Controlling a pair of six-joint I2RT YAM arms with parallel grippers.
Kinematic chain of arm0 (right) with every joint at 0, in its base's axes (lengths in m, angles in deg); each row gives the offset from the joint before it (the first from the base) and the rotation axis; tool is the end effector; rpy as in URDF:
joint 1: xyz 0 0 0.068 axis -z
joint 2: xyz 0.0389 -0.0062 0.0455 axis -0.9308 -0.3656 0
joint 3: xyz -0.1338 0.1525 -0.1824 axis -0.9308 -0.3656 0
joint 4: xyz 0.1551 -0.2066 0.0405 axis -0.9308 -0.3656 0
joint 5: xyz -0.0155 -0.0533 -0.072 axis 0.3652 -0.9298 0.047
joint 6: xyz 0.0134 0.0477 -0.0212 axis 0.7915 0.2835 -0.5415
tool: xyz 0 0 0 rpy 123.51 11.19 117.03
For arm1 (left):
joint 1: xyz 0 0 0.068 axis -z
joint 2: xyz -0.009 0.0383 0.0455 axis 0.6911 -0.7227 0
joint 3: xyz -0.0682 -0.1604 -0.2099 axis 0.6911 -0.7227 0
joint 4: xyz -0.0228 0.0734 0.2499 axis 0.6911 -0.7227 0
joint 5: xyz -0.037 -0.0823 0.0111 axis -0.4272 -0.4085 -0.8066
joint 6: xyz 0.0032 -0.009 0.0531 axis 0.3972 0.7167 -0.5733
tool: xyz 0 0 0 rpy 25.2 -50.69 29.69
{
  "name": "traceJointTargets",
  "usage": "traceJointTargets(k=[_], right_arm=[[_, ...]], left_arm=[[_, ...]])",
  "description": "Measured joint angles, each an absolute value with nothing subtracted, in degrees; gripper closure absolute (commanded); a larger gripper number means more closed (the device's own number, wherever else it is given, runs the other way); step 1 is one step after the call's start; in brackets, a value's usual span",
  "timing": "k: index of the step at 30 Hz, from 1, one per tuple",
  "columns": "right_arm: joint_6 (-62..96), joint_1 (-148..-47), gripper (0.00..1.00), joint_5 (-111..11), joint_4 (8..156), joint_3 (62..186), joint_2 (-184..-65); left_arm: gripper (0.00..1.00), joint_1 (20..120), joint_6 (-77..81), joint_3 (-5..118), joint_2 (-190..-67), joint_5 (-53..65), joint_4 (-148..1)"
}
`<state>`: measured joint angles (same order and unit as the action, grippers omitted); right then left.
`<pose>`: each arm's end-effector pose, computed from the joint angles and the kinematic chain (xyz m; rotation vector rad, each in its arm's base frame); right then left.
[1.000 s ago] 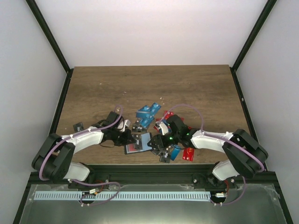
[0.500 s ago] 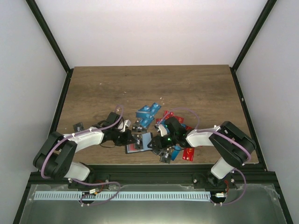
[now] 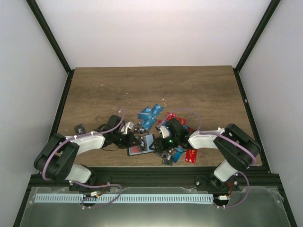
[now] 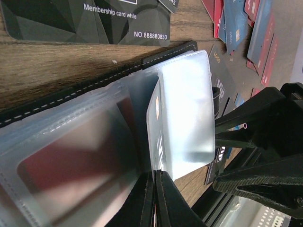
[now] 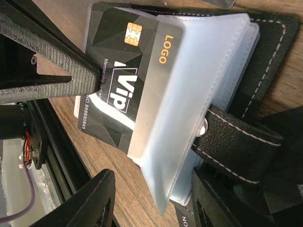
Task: Put the credit cards into the card holder
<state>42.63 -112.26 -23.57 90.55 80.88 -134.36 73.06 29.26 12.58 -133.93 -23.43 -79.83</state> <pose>0.1816 0.2009 0.1218 -0.5530 2.6379 1.2343 0.1903 -0.1319 0.1290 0.0560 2.7830 -1.2323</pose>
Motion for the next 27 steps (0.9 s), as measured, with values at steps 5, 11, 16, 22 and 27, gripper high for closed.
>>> traceJointTargets(k=[5,11,16,22,27], right_arm=[[42.13,-112.26,0.50,-23.87,90.26,80.93,-134.12],[42.28,-112.26,0.47,-23.57,89.78,81.32,-134.12],[42.35,-112.26,0.47,-23.61,89.06,81.76,-134.17],[42.59,-112.26,0.47,-23.89,88.17,82.28,-134.26],[42.70,-112.26,0.47,-23.94,88.17,82.28,-134.26]], left_arm=[[0.96,73.06,30.29,11.36,-135.11,-24.32,-76.24],[0.96,73.30,32.32,10.33,-136.95,-25.20,-72.04],[0.96,74.07,33.72,10.35,-137.91,-25.09,-69.99],[0.96,75.42,35.56,10.35,-139.75,-24.48,-67.17],[0.96,76.67,37.00,10.38,-141.41,-23.67,-64.57]])
